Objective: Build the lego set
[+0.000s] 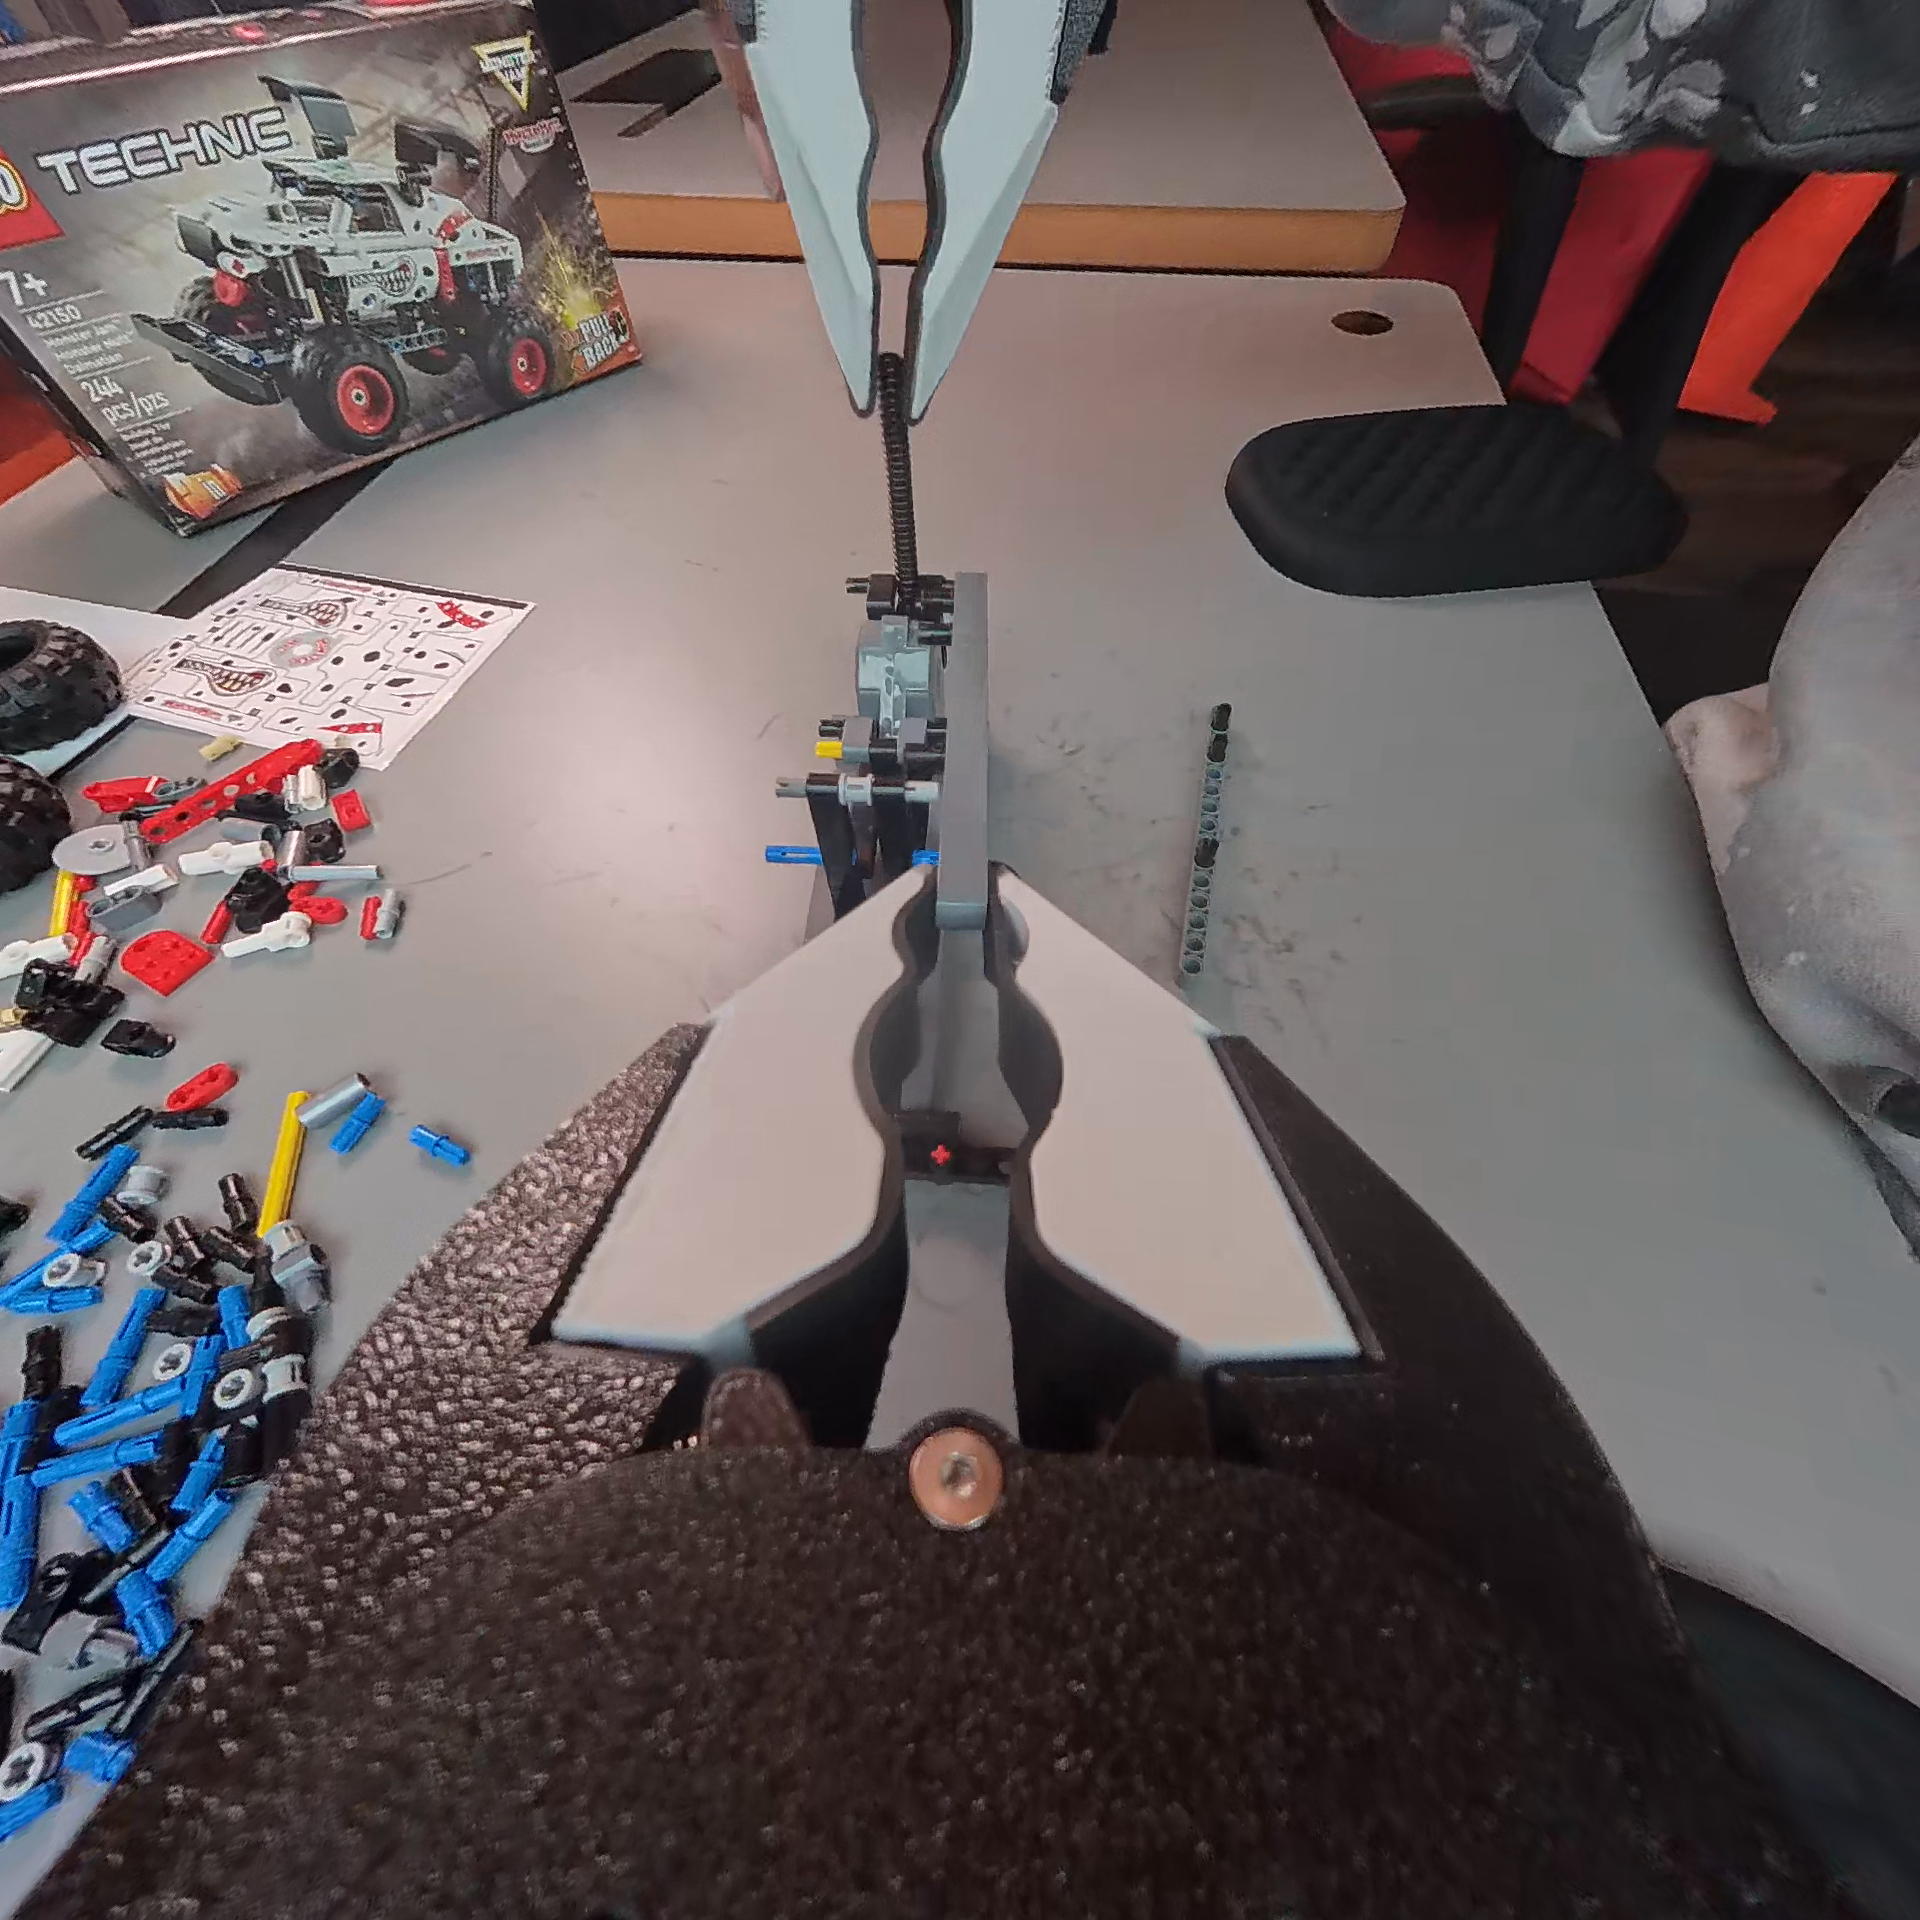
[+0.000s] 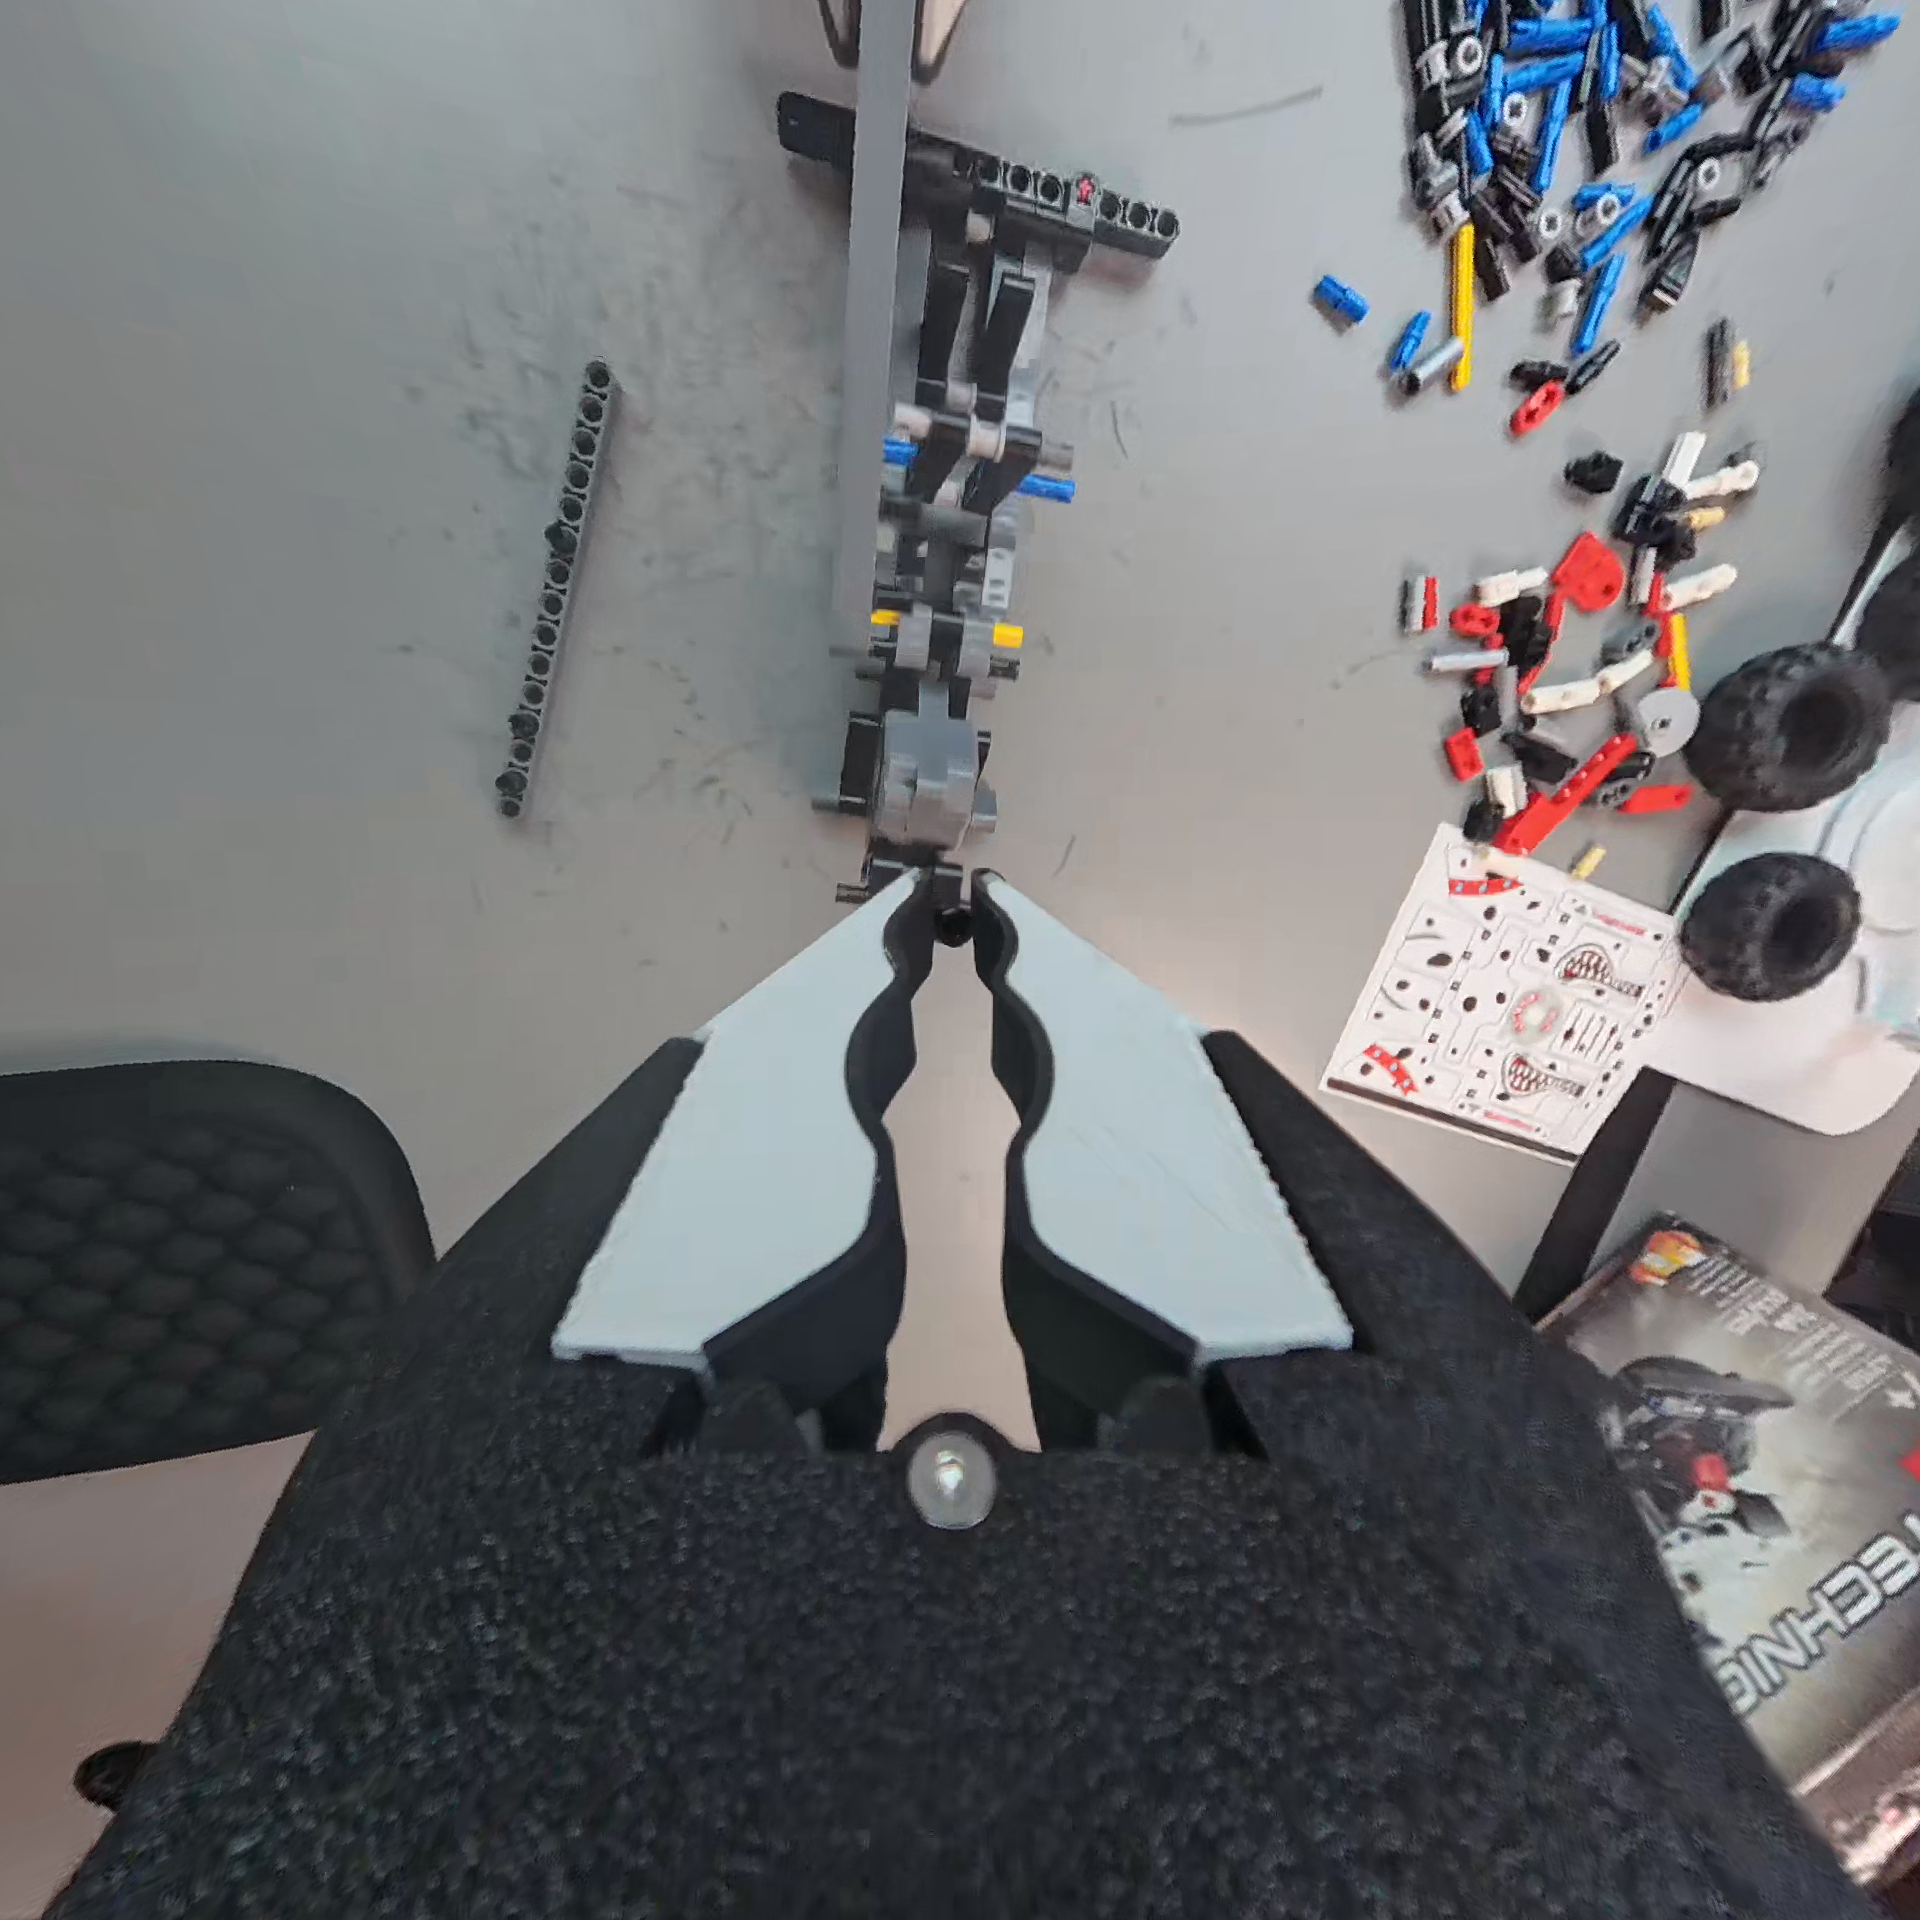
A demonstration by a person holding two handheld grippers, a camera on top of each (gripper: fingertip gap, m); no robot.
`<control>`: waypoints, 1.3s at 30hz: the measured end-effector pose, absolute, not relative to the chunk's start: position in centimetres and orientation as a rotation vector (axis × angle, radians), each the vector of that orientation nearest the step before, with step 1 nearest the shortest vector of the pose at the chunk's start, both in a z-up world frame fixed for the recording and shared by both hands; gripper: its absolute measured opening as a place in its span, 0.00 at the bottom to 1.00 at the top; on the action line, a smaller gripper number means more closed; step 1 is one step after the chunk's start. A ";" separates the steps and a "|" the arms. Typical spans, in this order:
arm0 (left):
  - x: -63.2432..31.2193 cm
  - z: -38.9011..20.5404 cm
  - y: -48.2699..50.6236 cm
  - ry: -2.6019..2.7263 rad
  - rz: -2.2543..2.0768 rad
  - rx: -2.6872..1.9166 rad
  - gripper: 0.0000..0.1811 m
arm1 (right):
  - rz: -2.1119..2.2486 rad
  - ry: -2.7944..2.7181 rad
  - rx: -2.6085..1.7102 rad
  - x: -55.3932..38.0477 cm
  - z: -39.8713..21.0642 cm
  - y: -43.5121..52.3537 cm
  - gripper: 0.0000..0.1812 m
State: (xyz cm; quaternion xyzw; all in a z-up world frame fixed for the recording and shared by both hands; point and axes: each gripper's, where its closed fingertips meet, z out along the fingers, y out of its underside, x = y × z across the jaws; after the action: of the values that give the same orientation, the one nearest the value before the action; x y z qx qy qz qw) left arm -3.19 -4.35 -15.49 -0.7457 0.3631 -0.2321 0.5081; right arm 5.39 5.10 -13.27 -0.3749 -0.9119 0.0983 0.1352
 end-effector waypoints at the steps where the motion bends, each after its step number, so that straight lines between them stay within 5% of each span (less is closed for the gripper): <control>1: -3.1 -15.6 -4.4 0.883 -0.559 -1.801 0.05 | 0.277 -2.658 -1.069 4.8 -13.5 4.7 0.03; 10: -2.6 -16.1 -4.4 0.892 -0.550 -1.809 0.05 | 0.373 -2.678 -1.024 1.6 -16.0 2.7 0.00; 17: -2.5 -16.1 -4.2 0.873 -0.551 -1.812 0.05 | 0.616 -2.420 -1.127 3.6 -12.4 4.9 0.11; 24: -3.2 -15.4 -3.5 0.800 -0.575 -1.793 0.04 | 0.615 -2.353 -1.489 12.1 -21.5 9.9 0.17; 28: -2.5 -16.0 -3.4 0.808 -0.618 -1.820 0.05 | 0.747 -2.277 -1.484 11.5 -23.5 9.2 0.14; 30: -1.4 -16.7 -4.3 0.874 -0.674 -1.845 0.05 | 0.743 -2.258 -1.452 11.0 -23.5 9.2 0.04; 37: 0.8 -20.7 -5.4 1.088 -0.496 -1.981 0.05 | 0.656 -2.341 -1.418 11.5 -21.6 8.9 0.04; 39: 0.8 -21.1 -5.5 1.112 -0.473 -2.000 0.12 | 0.607 -2.359 -1.392 11.4 -20.3 8.8 0.04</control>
State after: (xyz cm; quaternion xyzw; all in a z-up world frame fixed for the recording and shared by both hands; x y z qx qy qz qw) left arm 0.78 -5.47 -21.15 -0.7876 0.4377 -0.1862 0.3915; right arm 11.38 8.81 -20.33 -0.4892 -0.8289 0.2134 0.1674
